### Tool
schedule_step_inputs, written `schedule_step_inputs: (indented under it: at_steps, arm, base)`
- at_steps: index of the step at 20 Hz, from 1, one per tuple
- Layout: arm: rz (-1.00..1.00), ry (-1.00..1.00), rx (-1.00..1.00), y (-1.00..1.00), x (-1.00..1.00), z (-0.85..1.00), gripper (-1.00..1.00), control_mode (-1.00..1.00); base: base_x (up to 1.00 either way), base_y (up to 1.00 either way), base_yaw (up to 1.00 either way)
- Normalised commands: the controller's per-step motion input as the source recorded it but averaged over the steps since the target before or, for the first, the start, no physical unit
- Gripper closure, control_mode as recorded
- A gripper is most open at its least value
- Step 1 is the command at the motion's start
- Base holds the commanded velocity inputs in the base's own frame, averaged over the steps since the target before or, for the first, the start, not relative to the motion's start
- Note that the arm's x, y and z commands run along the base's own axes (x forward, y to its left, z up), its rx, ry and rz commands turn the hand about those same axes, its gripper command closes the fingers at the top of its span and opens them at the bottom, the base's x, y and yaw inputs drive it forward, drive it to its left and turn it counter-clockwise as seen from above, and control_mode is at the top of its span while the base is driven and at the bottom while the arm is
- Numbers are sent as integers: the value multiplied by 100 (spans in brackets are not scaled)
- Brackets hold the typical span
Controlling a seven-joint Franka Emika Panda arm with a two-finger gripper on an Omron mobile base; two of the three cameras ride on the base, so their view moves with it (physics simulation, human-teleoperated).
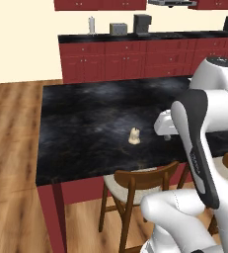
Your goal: Get the candle and the liquor from the cabinet and move them to the dining counter.
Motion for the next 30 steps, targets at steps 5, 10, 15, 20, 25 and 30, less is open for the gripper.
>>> schedule_step_inputs:
  at_steps: [5,10,15,20,25,30]
  arm:
    - [3,11,-1,8,0,0,-100,-100]
    - [0,3,-1,5,-6,0,-100,-100]
    - [0,0,0,1,-1,0,-100,100]
    - [0,0,0,0,0,0,-100,100]
    - [0,0,0,0,0,0,-100,100]
    - [0,0,0,0,0,0,-100,100]
  base:
    - [0,0,0]
    - [0,0,0]
    - [-40,14,0]
    - [-76,94,0]
    - [-3,100,0]
    - [51,100,0]
